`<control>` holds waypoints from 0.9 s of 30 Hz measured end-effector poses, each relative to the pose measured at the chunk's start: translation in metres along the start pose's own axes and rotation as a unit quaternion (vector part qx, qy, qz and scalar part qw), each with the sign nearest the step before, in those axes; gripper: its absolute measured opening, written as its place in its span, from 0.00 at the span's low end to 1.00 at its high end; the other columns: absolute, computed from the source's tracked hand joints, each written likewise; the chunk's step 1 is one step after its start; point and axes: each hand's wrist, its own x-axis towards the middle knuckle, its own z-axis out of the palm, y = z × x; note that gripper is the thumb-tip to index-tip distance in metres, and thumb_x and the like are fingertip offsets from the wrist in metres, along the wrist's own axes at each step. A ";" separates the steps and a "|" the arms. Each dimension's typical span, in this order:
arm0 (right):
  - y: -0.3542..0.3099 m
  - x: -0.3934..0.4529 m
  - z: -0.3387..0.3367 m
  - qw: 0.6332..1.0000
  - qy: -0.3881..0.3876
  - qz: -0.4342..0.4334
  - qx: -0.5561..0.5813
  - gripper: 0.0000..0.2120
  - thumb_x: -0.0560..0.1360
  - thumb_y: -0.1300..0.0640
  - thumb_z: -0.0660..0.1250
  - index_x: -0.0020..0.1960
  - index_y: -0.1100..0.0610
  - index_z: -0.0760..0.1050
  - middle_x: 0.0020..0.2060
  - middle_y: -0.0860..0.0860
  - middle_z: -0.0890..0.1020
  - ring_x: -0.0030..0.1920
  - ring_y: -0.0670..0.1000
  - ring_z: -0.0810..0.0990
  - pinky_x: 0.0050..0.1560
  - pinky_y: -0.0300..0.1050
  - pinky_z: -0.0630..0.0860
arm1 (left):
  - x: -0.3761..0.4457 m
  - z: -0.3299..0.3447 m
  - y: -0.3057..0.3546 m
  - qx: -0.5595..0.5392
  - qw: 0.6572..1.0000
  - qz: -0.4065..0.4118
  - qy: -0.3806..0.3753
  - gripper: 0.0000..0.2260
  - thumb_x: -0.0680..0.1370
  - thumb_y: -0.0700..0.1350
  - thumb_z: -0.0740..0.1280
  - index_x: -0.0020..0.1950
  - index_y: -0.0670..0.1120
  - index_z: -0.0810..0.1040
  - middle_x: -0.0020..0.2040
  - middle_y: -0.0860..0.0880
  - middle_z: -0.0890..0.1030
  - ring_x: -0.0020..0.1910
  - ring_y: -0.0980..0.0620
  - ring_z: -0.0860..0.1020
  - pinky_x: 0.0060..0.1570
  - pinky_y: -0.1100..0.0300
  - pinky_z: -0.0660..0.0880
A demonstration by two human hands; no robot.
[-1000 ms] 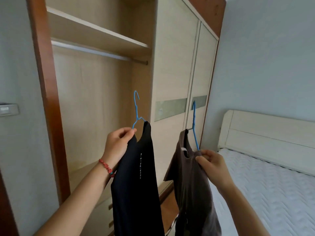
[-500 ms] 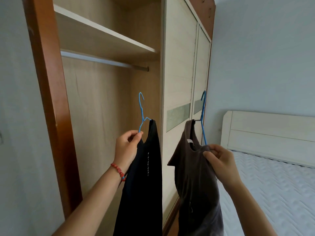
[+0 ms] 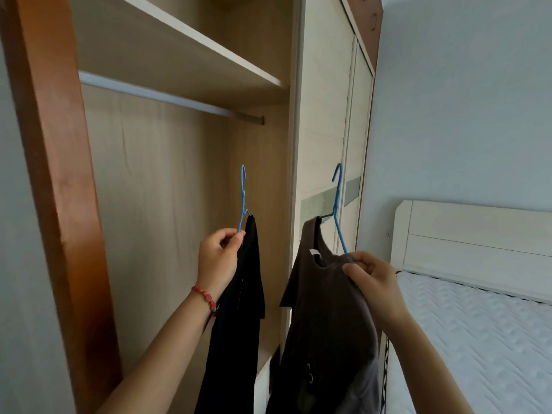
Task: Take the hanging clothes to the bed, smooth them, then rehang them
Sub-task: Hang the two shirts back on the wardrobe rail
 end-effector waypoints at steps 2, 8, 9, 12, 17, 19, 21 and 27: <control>0.007 0.021 0.004 1.000 -0.006 -0.009 0.006 0.07 0.75 0.67 0.62 0.45 0.61 0.78 0.37 0.61 0.81 0.35 0.48 0.79 0.34 0.31 0.75 | 0.025 0.011 -0.008 0.002 1.000 0.007 0.008 0.04 0.76 0.39 0.63 0.43 0.43 0.77 0.33 0.51 0.75 0.33 0.59 0.72 0.27 0.79 0.68; 0.021 0.088 0.017 0.999 -0.043 -0.028 0.007 0.06 0.74 0.67 0.62 0.47 0.62 0.78 0.38 0.70 0.78 0.37 0.56 0.77 0.37 0.37 0.75 | 0.097 0.039 -0.026 0.003 0.999 0.008 0.042 0.04 0.76 0.40 0.65 0.43 0.42 0.78 0.32 0.50 0.75 0.32 0.57 0.72 0.24 0.78 0.67; 0.023 0.100 0.020 0.998 -0.049 -0.034 0.004 0.06 0.74 0.67 0.62 0.46 0.62 0.78 0.38 0.70 0.78 0.38 0.57 0.77 0.39 0.40 0.75 | 0.109 0.043 -0.030 0.003 0.999 0.009 0.050 0.04 0.76 0.40 0.65 0.42 0.42 0.77 0.32 0.51 0.75 0.32 0.57 0.71 0.24 0.79 0.67; 0.029 0.133 0.031 0.997 -0.061 -0.042 0.014 0.07 0.74 0.68 0.62 0.45 0.62 0.78 0.38 0.72 0.77 0.37 0.59 0.75 0.41 0.48 0.72 | 0.142 0.055 -0.039 0.009 0.997 0.011 0.070 0.04 0.76 0.40 0.65 0.43 0.42 0.78 0.32 0.52 0.75 0.33 0.58 0.72 0.25 0.80 0.67; 0.043 0.186 0.046 0.996 -0.070 -0.057 0.017 0.07 0.74 0.69 0.61 0.45 0.62 0.77 0.37 0.73 0.76 0.36 0.58 0.74 0.40 0.49 0.71 | 0.197 0.077 -0.053 0.015 0.996 0.021 0.089 0.06 0.76 0.39 0.65 0.47 0.37 0.79 0.33 0.53 0.74 0.33 0.59 0.71 0.26 0.80 0.67; 0.050 0.208 0.051 0.995 -0.074 -0.061 0.025 0.05 0.74 0.67 0.63 0.45 0.62 0.77 0.36 0.73 0.75 0.35 0.59 0.73 0.40 0.51 0.70 | 0.219 0.085 -0.062 0.013 0.995 0.026 0.092 0.07 0.76 0.39 0.65 0.48 0.36 0.79 0.33 0.53 0.74 0.34 0.60 0.71 0.26 0.81 0.67; 0.058 0.233 0.058 0.995 -0.071 -0.064 0.028 0.05 0.72 0.63 0.64 0.45 0.62 0.78 0.35 0.73 0.75 0.34 0.58 0.73 0.40 0.51 0.70 | 0.241 0.093 -0.071 0.016 0.996 0.026 0.087 0.08 0.76 0.39 0.64 0.49 0.35 0.79 0.34 0.54 0.75 0.34 0.61 0.72 0.27 0.80 0.67; 0.082 0.328 0.092 0.995 -0.060 -0.063 0.038 0.06 0.73 0.66 0.62 0.44 0.63 0.78 0.34 0.62 0.78 0.36 0.54 0.75 0.40 0.47 0.72 | 0.318 0.115 -0.090 0.023 0.994 0.068 0.082 0.08 0.76 0.38 0.64 0.50 0.35 0.79 0.39 0.48 0.78 0.37 0.59 0.73 0.36 0.74 0.67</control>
